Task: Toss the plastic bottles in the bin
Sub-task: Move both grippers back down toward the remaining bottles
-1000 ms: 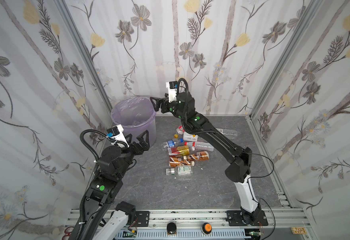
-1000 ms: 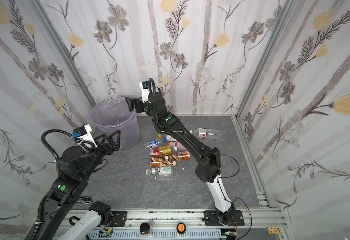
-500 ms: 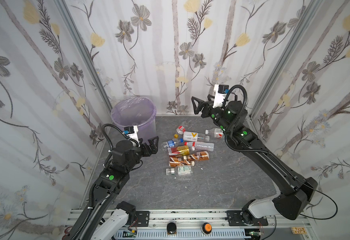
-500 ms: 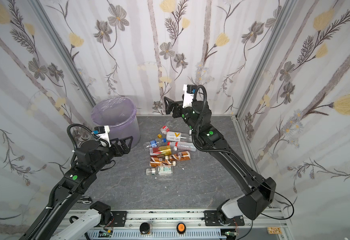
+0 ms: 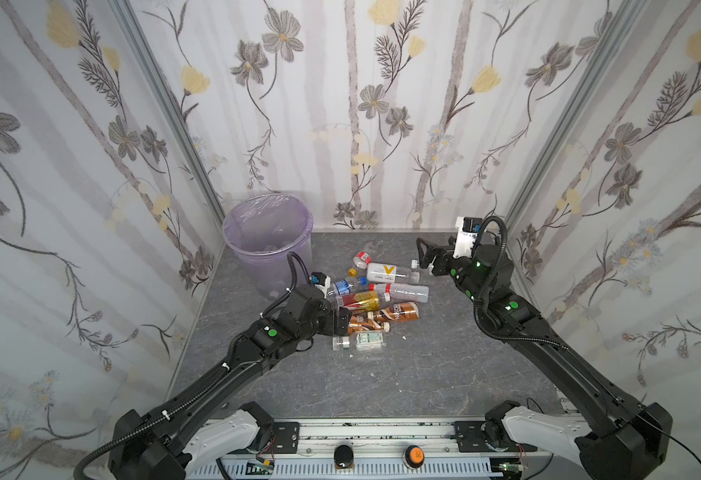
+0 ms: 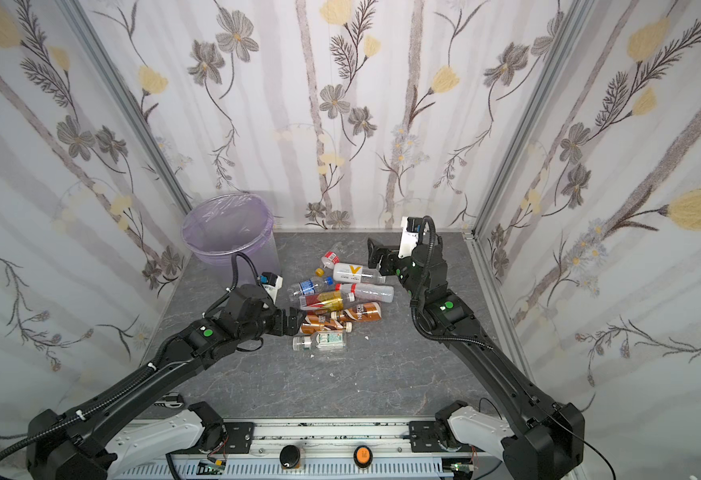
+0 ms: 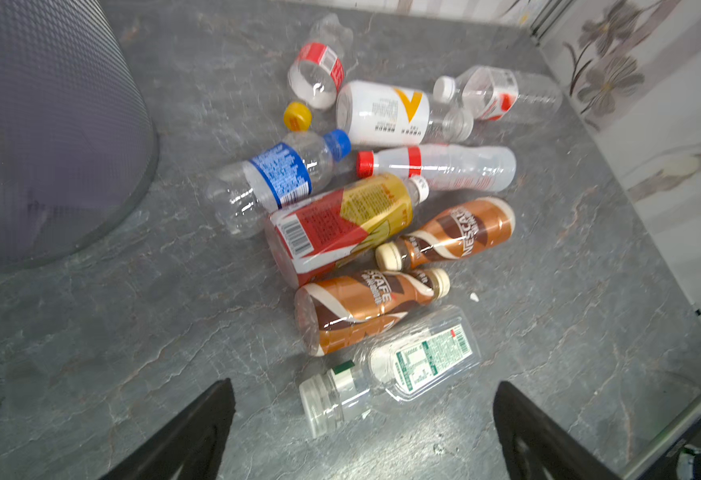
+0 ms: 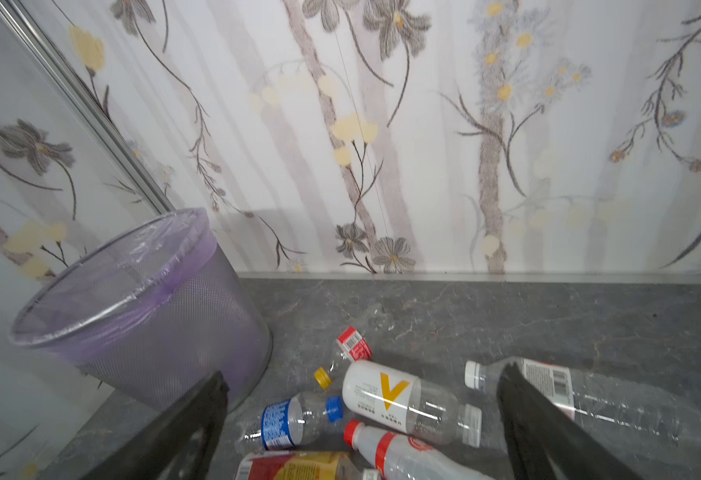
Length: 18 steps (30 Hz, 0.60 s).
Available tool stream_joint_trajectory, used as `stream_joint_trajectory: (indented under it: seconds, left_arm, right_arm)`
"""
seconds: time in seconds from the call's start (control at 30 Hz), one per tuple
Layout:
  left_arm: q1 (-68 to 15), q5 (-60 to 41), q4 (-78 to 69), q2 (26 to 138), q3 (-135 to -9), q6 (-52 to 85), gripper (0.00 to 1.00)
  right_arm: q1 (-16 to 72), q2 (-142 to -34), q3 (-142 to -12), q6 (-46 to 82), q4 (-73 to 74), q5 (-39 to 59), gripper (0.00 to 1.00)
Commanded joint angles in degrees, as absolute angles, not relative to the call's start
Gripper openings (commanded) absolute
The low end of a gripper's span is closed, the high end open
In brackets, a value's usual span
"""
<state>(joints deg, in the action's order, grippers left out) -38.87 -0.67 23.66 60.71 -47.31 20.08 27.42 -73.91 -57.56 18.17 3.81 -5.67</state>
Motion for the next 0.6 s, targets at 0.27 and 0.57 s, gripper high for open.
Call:
stream_joint_trajectory:
  seconds: [0.27, 0.57]
  left_arm:
    - [-42.7, -3.92, 27.59, 67.56, -47.14, 17.22, 1.0]
    - [-43.77, -5.12, 27.6, 71.89, -46.09, 22.89, 1.0]
  right_arm:
    - [26.54, -70.65, -46.78, 19.91, 0.81, -4.67, 1.0]
    - [26.37, -67.94, -38.49, 23.8, 1.14, 2.36, 1.0]
